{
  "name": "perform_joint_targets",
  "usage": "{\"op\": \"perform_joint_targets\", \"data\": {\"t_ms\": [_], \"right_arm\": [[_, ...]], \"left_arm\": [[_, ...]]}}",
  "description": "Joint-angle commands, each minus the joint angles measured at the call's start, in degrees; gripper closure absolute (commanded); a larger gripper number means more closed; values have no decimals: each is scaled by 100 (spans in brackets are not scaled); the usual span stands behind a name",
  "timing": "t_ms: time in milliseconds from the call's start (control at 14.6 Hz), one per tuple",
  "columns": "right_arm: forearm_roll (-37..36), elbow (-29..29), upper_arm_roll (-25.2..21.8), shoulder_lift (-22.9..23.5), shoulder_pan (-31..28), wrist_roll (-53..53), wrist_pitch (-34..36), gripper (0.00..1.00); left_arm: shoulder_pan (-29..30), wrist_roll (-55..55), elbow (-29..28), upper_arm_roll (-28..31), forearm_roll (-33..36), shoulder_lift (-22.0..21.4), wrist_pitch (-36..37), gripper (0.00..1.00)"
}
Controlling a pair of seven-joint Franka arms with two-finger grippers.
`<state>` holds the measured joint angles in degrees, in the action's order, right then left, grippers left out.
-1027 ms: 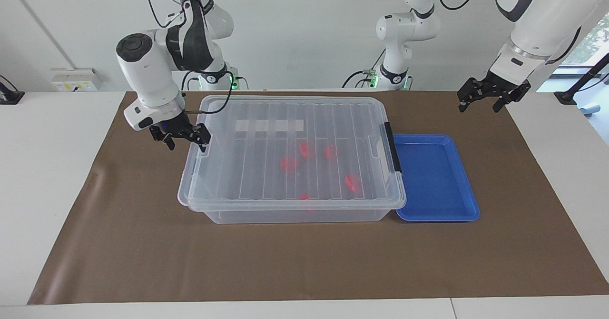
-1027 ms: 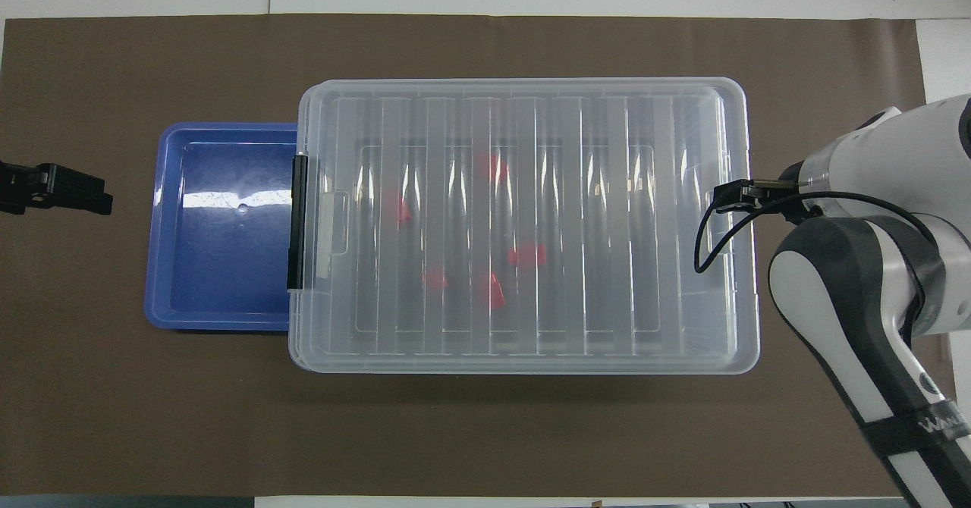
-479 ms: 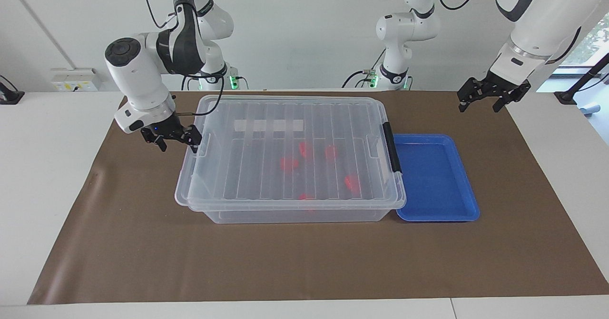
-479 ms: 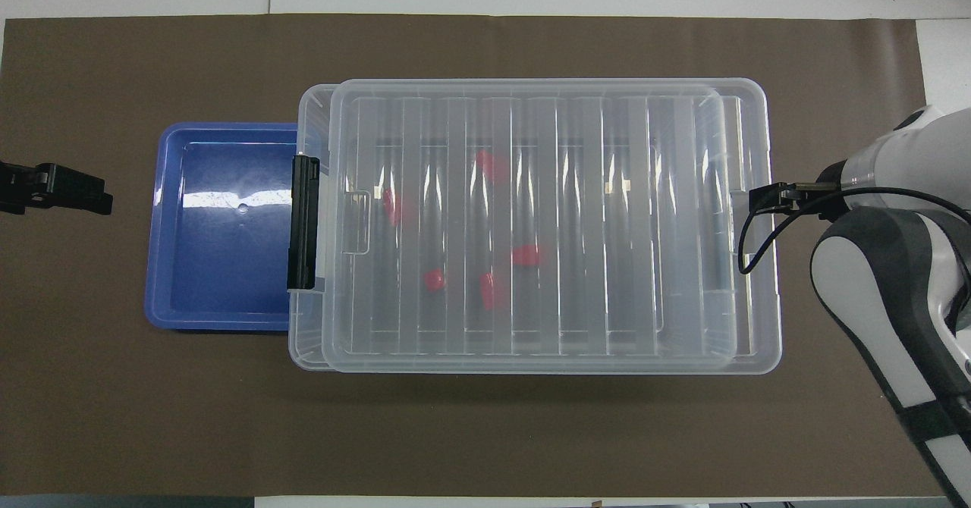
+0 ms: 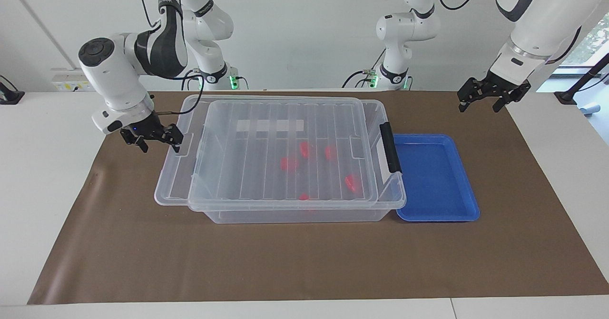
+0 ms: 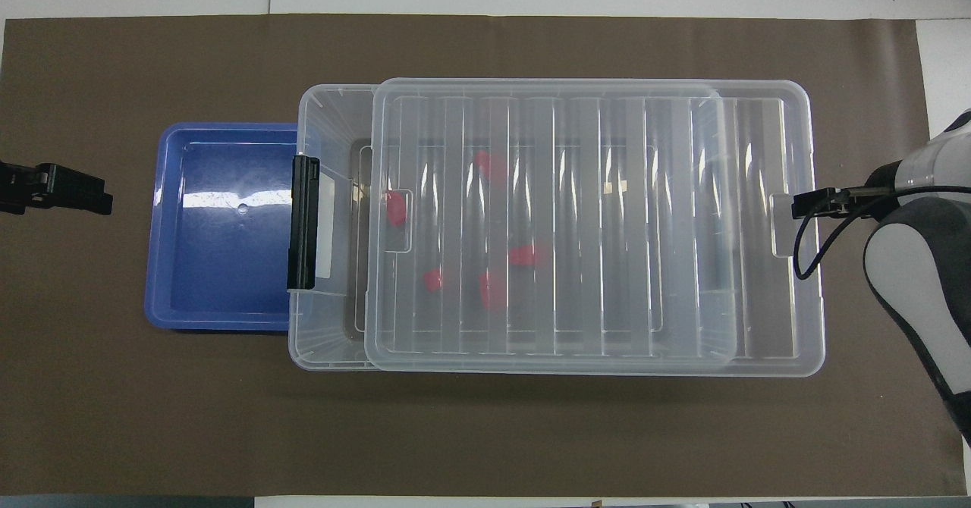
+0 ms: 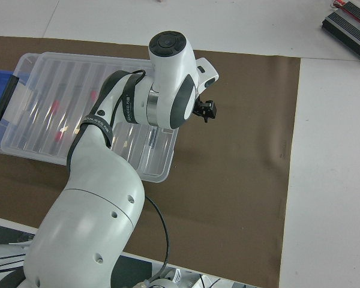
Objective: Place red block in blue tray from box
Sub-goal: 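Slide the clear lid away from the blue tray with the right gripper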
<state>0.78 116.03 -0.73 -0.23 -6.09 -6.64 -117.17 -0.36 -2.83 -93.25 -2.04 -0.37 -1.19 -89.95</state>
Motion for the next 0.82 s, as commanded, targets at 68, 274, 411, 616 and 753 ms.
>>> {"op": "perform_joint_targets", "data": {"t_ms": [68,274,411,616,753], "right_arm": [[-43,87,30,-74,-295,-495,-104,0],[-52,78,30,-65,-497,-873,-113,0],[-60,78,30,-56,-568,-1006,-122,0],[-61,69,30,-56,-682,-1199,-165,0],[-69,43,21,-47,-805,-1339,-183,0]], "left_arm": [[44,-33,-132,2,-69,-145,-14,0],[44,-33,-132,2,-77,-145,-14,0],[18,-16,-132,-7,-77,-145,-23,0],[-61,2,-150,-60,-77,-145,-23,0],[-297,11,-176,-69,-77,-163,-49,0]]}}
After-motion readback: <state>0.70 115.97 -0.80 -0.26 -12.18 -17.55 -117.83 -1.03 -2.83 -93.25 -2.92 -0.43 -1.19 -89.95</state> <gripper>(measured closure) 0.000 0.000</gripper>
